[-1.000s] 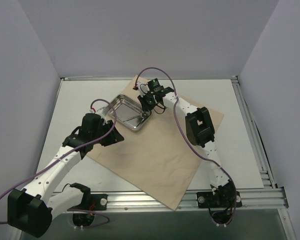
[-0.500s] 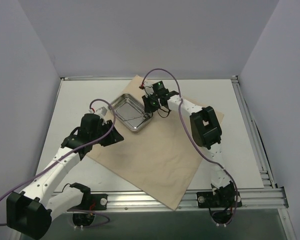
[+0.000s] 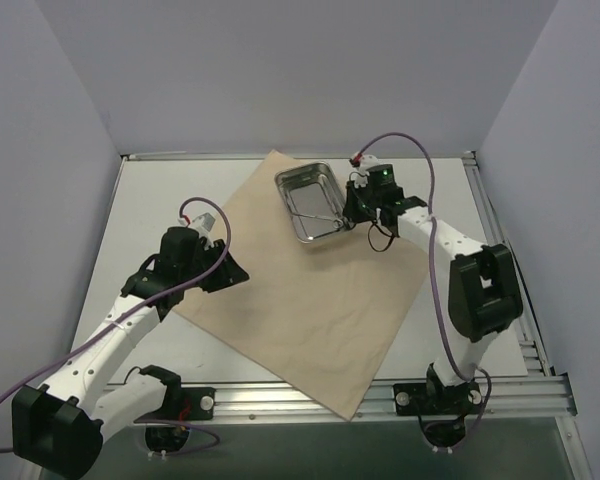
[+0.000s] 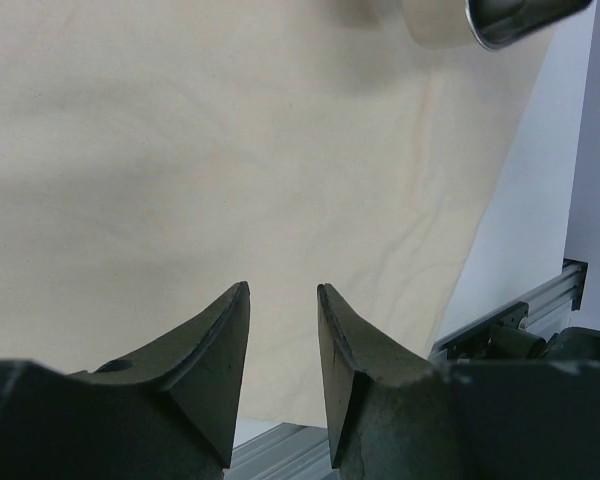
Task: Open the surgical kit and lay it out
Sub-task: Pick up the container from the surgical kit, then place the container in the surgical kit.
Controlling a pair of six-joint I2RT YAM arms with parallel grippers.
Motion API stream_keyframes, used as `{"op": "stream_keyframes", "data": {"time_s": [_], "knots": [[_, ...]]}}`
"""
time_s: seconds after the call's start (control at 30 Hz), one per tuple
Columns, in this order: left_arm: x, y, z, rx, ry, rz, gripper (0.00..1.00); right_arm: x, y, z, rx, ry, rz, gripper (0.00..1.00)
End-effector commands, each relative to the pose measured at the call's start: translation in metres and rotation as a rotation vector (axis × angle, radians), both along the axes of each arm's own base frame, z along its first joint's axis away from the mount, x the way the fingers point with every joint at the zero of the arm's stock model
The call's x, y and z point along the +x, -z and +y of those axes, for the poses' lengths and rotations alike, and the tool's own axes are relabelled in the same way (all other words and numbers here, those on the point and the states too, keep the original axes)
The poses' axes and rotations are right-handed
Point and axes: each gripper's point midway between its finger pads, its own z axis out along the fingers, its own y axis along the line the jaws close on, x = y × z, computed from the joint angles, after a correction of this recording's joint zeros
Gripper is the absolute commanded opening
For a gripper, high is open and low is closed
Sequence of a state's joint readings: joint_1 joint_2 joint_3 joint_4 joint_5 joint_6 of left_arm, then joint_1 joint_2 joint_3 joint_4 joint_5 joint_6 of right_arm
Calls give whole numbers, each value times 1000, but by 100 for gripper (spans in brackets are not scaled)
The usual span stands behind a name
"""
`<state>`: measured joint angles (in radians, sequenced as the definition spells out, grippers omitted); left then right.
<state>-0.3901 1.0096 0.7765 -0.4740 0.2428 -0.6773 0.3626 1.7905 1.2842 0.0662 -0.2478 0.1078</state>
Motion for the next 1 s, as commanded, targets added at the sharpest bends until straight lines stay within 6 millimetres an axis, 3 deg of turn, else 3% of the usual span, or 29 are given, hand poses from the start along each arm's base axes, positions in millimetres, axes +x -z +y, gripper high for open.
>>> {"op": "stream_keyframes", "data": {"time_s": [0.0,0.03,0.07,0.23,0.27,0.4,0.63,0.8,0.97], "knots": [[7,-21,-9,-47,21,-60,42,-3,-48,-30,54,147,-127,0],[7,-21,-10,-51,24,-62,42,-16,-32,-40,30,169,-97,0],[7,-20,-11,-54,29,-58,42,-22,-45,-51,18,212,-136,0],[8,-16,-14,-56,48,-53,42,-54,-44,-111,5,365,-119,0],[8,-15,-15,-58,54,-47,42,-62,-31,-119,-2,376,-88,0],[8,-14,-17,-69,60,-50,42,-80,-10,-151,-35,453,-27,0],[7,-18,-18,-74,72,-57,42,-91,20,-159,-66,456,46,0],[7,-20,-19,-73,78,-61,42,-94,24,-156,-65,416,17,0],[7,-20,-20,-79,85,-62,41,-92,40,-166,-123,421,53,0]]}}
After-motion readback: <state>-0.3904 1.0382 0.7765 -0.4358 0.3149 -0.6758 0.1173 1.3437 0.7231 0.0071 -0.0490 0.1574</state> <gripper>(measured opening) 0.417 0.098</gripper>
